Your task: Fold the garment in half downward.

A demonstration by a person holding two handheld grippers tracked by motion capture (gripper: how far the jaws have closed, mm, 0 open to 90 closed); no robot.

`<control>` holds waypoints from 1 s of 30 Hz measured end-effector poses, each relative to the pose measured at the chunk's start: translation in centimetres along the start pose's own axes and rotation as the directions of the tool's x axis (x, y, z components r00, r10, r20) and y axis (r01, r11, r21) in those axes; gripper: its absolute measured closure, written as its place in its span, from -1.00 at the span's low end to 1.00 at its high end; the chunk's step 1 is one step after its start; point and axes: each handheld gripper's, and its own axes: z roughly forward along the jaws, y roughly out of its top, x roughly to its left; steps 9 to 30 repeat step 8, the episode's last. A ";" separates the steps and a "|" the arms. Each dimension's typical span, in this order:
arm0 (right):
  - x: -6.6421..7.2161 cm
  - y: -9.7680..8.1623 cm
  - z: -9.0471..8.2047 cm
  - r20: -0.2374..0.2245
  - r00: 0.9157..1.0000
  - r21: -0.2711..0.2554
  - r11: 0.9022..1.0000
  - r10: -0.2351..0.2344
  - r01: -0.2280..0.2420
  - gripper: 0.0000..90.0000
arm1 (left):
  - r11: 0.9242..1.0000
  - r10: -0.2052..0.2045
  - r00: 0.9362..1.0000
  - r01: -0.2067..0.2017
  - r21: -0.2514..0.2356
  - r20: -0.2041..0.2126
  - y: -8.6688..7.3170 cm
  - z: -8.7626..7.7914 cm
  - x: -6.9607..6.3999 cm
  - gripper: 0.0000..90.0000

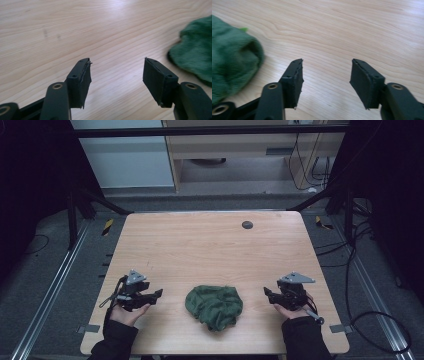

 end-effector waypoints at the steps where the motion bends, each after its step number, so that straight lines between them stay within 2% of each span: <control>1: -0.2 -0.1 0.0 0.009 1.000 0.004 1.000 0.006 -0.006 -0.14 | 1.000 -0.013 1.000 0.013 0.006 -0.022 -0.3 -0.2 0.9 -0.17; 5: -0.8 -0.4 0.2 0.035 0.999 0.015 1.000 0.016 -0.017 -0.25 | 0.999 -0.051 0.997 0.051 0.013 -0.062 -0.8 -0.4 2.5 -0.24; 8: -0.9 -0.4 0.2 0.037 0.999 0.020 0.999 0.028 -0.028 -0.29 | 0.998 -0.060 0.995 0.061 0.012 -0.079 -1.0 -0.4 3.1 -0.25; 30: -0.9 -0.4 0.2 0.037 0.999 0.020 0.999 0.028 -0.028 -0.29 | 0.998 -0.060 0.995 0.061 0.012 -0.079 -1.0 -0.4 3.1 -0.25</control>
